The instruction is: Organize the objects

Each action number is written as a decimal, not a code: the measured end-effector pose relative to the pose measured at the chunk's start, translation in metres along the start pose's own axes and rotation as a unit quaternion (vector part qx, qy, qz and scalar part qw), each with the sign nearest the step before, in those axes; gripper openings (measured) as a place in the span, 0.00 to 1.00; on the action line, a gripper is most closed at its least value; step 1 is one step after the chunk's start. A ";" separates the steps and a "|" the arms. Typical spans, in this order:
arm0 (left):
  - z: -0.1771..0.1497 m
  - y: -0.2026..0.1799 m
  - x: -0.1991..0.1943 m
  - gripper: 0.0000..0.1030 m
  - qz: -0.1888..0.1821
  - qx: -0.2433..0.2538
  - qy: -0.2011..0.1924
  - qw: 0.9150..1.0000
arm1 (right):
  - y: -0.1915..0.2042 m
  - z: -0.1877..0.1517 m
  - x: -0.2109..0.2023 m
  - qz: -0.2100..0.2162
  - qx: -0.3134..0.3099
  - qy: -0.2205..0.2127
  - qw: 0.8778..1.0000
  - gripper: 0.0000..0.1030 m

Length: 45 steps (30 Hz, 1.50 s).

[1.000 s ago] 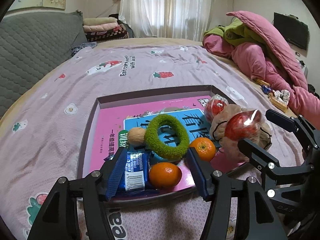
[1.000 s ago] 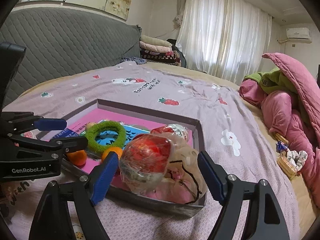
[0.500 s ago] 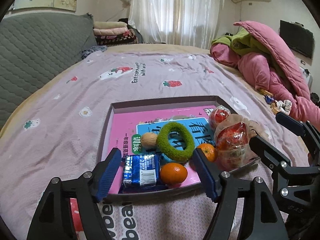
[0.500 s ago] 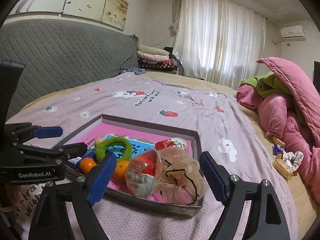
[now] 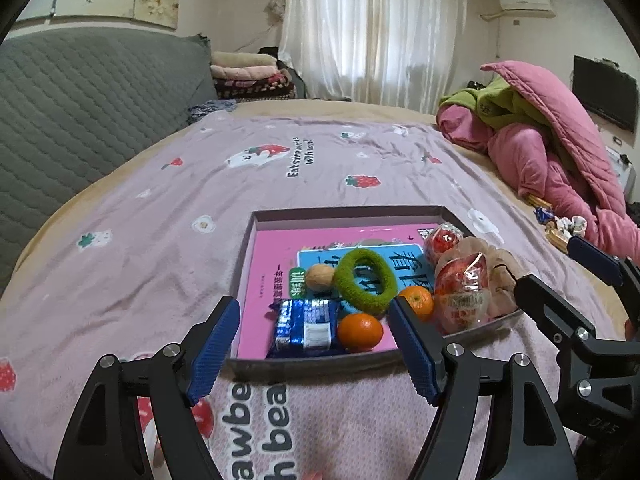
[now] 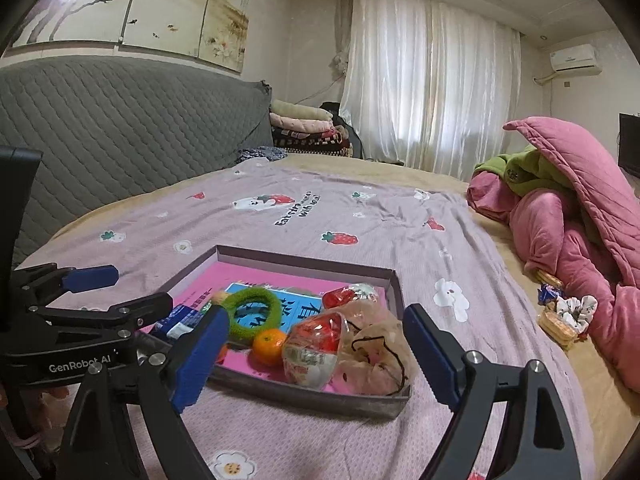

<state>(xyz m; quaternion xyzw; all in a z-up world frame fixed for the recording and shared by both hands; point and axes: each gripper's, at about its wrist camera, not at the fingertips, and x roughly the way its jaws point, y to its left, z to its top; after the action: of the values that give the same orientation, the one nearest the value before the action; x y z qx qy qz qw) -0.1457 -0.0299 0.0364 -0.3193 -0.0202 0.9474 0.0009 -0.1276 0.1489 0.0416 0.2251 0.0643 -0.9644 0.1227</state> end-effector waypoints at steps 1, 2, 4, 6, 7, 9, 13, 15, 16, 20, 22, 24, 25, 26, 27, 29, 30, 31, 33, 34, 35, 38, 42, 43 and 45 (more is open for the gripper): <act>-0.002 0.001 -0.002 0.75 0.000 -0.002 0.002 1.000 | 0.001 0.000 -0.002 0.000 0.000 0.001 1.000 0.86; -0.003 0.002 -0.004 0.75 0.000 -0.004 0.004 1.000 | 0.002 -0.001 -0.006 -0.001 0.000 0.001 1.000 0.86; -0.008 0.002 -0.008 0.75 0.004 -0.003 0.005 1.000 | 0.003 -0.001 -0.012 0.000 0.000 0.000 1.000 0.86; -0.013 0.001 -0.012 0.75 0.009 0.000 0.009 1.000 | 0.005 -0.004 -0.016 -0.001 -0.001 0.002 1.000 0.86; -0.017 0.001 -0.015 0.75 0.010 0.001 0.009 1.000 | 0.007 -0.006 -0.019 -0.003 -0.001 0.002 1.000 0.86; -0.023 0.002 -0.019 0.75 0.012 0.001 0.012 1.000 | 0.007 -0.010 -0.023 -0.004 0.001 0.005 1.000 0.86; -0.035 0.002 -0.026 0.75 0.014 -0.004 0.015 1.000 | 0.007 -0.021 -0.028 -0.007 0.003 0.015 1.000 0.86; -0.041 0.003 -0.027 0.75 0.015 -0.008 0.018 1.000 | 0.008 -0.028 -0.029 -0.008 0.004 0.022 1.000 0.86; -0.043 0.002 -0.028 0.75 0.013 -0.008 0.019 1.000 | 0.008 -0.031 -0.030 -0.009 0.003 0.023 1.000 0.86; -0.054 -0.002 -0.031 0.75 0.006 -0.005 0.022 1.000 | 0.010 -0.042 -0.032 -0.008 0.007 0.032 0.999 0.86; -0.058 -0.004 -0.033 0.75 0.006 -0.002 0.023 1.000 | 0.011 -0.046 -0.030 -0.006 0.013 0.041 0.999 0.86; -0.060 -0.007 -0.033 0.75 0.008 -0.001 0.021 1.000 | 0.012 -0.052 -0.029 -0.003 0.017 0.049 0.999 0.86; -0.062 -0.008 -0.033 0.75 0.008 -0.003 0.023 1.000 | 0.012 -0.054 -0.028 -0.002 0.018 0.052 0.999 0.86; -0.063 -0.008 -0.033 0.75 0.007 -0.003 0.024 1.000 | 0.012 -0.056 -0.027 -0.001 0.020 0.055 0.998 0.86; -0.065 -0.009 -0.033 0.75 0.007 -0.004 0.024 1.000 | 0.012 -0.059 -0.027 0.000 0.025 0.058 0.998 0.86; -0.067 -0.011 -0.032 0.75 0.009 -0.001 0.026 1.000 | 0.011 -0.065 -0.025 0.002 0.033 0.064 0.997 0.86; -0.068 -0.011 -0.031 0.75 0.010 0.000 0.026 1.000 | 0.010 -0.066 -0.024 0.000 0.034 0.066 0.997 0.86; -0.069 -0.011 -0.031 0.75 0.012 0.000 0.026 1.000 | 0.010 -0.068 -0.024 -0.002 0.034 0.066 0.997 0.86; -0.069 -0.011 -0.029 0.75 0.013 0.001 0.027 1.000 | 0.008 -0.072 -0.022 -0.007 0.040 0.070 0.997 0.86; -0.070 -0.011 -0.028 0.75 0.013 -0.001 0.027 1.000 | 0.006 -0.073 -0.023 -0.009 0.045 0.070 0.997 0.86; -0.072 -0.010 -0.027 0.75 0.012 -0.003 0.029 1.000 | 0.006 -0.076 -0.023 -0.012 0.049 0.069 0.996 0.86; -0.077 -0.010 -0.022 0.75 0.009 -0.001 0.034 0.999 | 0.007 -0.081 -0.021 -0.014 0.048 0.074 0.996 0.86; -0.081 -0.008 -0.015 0.75 0.009 -0.004 0.043 0.999 | 0.009 -0.088 -0.018 -0.014 0.045 0.082 0.995 0.86; -0.082 -0.007 -0.014 0.75 0.011 -0.004 0.044 0.999 | 0.010 -0.089 -0.018 -0.016 0.043 0.082 0.996 0.86; -0.083 -0.005 -0.012 0.75 0.013 -0.006 0.044 0.999 | 0.012 -0.091 -0.017 -0.015 0.040 0.085 0.995 0.86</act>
<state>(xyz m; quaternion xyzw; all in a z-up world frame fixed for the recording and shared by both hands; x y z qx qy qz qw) -0.0861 -0.0216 -0.0221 -0.3611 -0.0219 0.9322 -0.0130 -0.0716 0.1573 -0.0328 0.3103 0.0396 -0.9452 0.0932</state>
